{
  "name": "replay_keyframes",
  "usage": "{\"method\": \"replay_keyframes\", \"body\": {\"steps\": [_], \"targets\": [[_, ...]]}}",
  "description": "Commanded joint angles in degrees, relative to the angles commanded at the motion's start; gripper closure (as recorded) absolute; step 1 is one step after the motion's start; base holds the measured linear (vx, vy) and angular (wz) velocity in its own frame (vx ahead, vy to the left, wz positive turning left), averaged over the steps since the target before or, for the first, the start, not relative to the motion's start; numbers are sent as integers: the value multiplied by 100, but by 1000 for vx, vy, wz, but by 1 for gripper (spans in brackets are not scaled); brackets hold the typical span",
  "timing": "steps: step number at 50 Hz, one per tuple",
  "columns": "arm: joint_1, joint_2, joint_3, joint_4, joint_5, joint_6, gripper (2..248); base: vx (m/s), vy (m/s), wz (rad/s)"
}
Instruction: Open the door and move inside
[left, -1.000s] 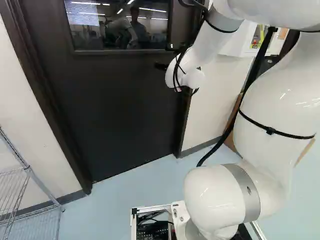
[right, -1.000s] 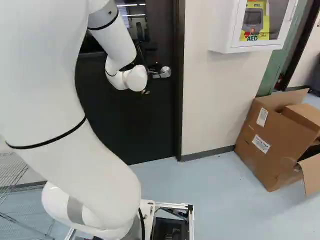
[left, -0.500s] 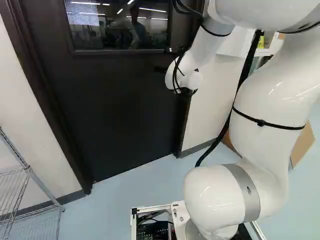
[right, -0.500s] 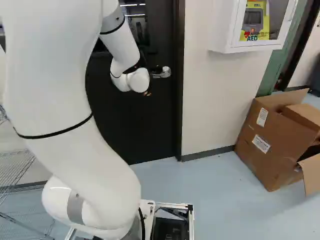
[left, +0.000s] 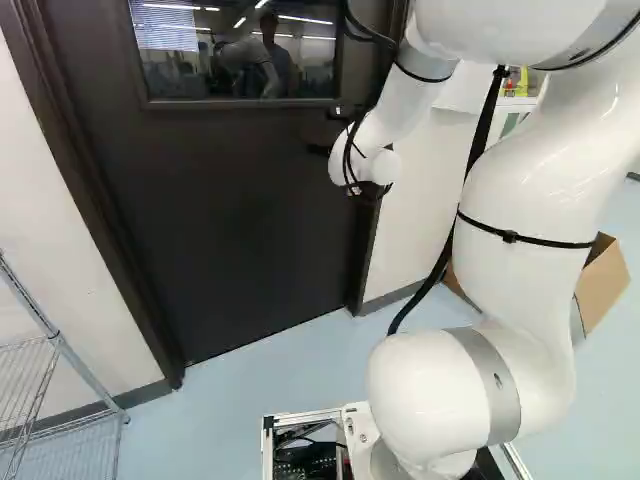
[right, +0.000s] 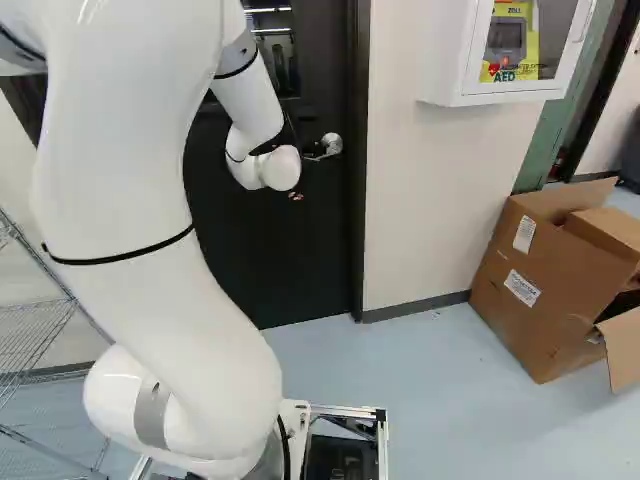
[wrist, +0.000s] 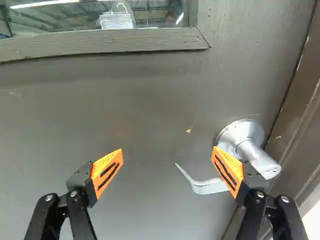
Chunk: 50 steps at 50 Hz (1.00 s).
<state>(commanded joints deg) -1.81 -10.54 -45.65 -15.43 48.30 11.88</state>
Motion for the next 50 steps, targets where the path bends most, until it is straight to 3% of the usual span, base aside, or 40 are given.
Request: {"method": "replay_keyframes", "body": {"steps": [50], "targets": [[83,-256,395,0,-1,0,3,0,0,0]]}}
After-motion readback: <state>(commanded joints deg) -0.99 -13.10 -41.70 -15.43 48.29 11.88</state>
